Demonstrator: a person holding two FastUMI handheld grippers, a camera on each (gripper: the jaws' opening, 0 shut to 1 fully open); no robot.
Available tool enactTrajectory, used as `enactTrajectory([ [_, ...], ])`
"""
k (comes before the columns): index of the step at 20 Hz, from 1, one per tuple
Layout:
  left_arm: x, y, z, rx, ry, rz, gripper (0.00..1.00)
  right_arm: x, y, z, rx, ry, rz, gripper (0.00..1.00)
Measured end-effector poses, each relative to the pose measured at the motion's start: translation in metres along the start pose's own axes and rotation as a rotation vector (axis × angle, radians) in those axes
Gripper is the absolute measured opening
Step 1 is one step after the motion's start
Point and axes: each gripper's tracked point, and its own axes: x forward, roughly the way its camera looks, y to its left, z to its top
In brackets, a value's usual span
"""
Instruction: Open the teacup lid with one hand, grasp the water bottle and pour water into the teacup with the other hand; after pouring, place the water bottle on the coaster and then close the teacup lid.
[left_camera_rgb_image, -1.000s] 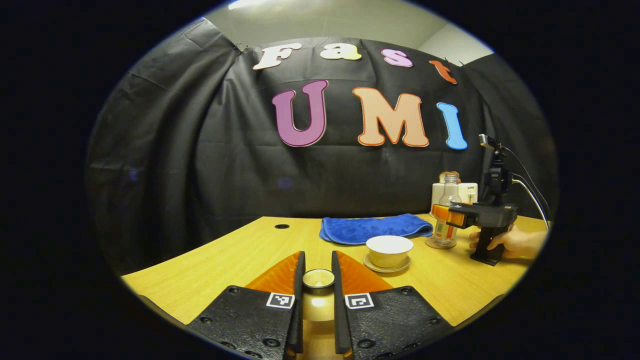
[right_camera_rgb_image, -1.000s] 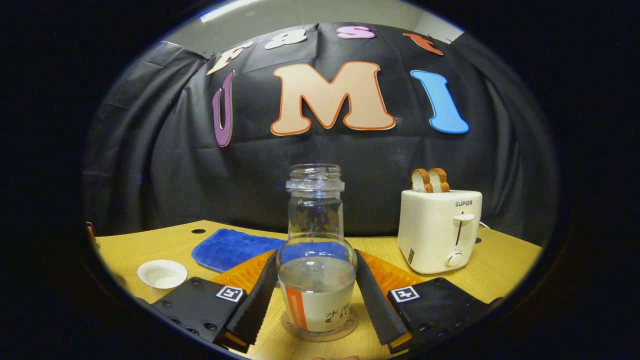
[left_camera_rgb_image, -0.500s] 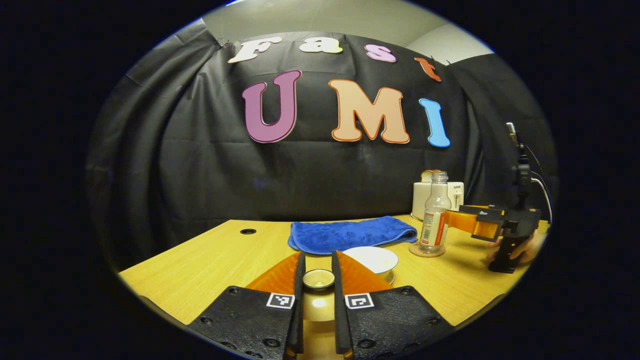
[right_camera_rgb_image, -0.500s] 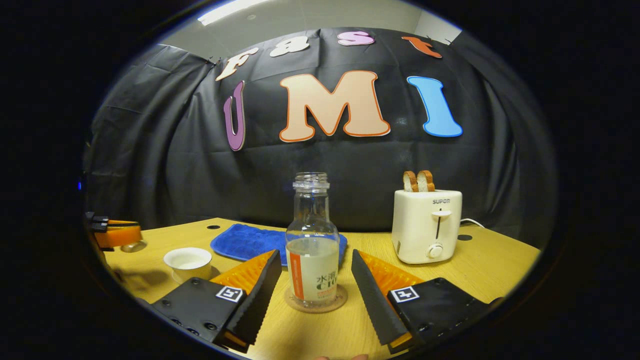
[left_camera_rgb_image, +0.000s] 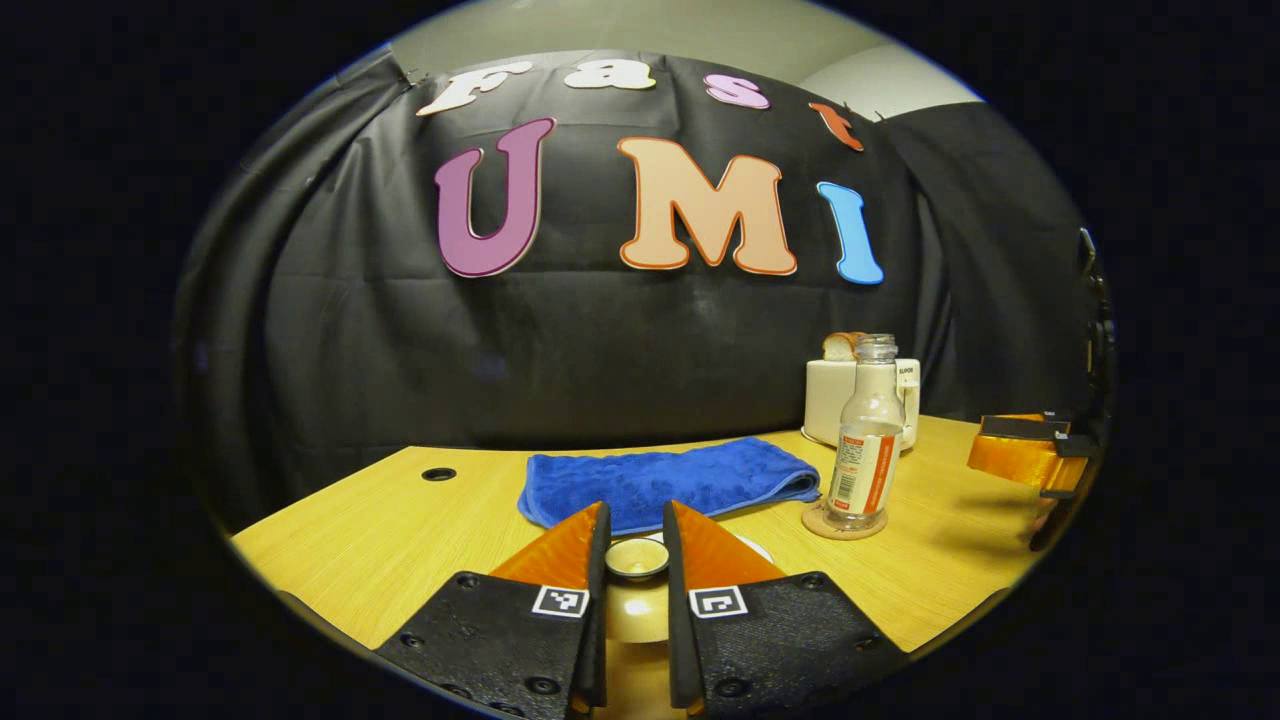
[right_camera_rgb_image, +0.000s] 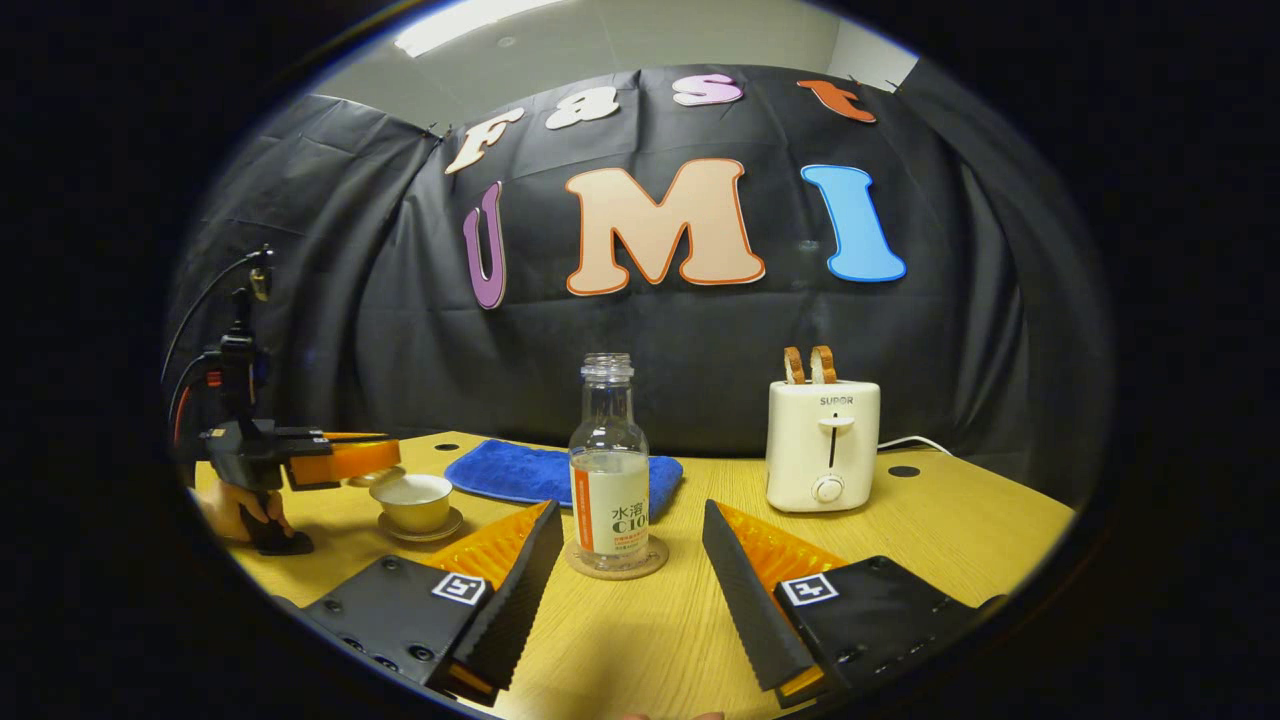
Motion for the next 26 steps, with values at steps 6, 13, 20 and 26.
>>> enactTrajectory([
  [6, 0.014, -0.007, -0.007, 0.051, 0.056, 0.012, 0.22, -0.001, 0.0, 0.0, 0.0, 0.0, 0.004, 0.9],
  [13, 0.018, -0.013, -0.012, 0.085, 0.102, 0.032, 0.22, -0.002, 0.001, 0.0, 0.001, 0.002, 0.003, 0.94],
  [20, 0.019, -0.024, -0.014, 0.12, 0.118, 0.024, 0.23, -0.004, 0.002, -0.001, 0.001, 0.001, 0.003, 0.94],
  [26, 0.017, -0.023, -0.014, 0.13, 0.122, 0.038, 0.22, -0.005, 0.002, -0.001, 0.002, 0.001, 0.003, 0.9],
])
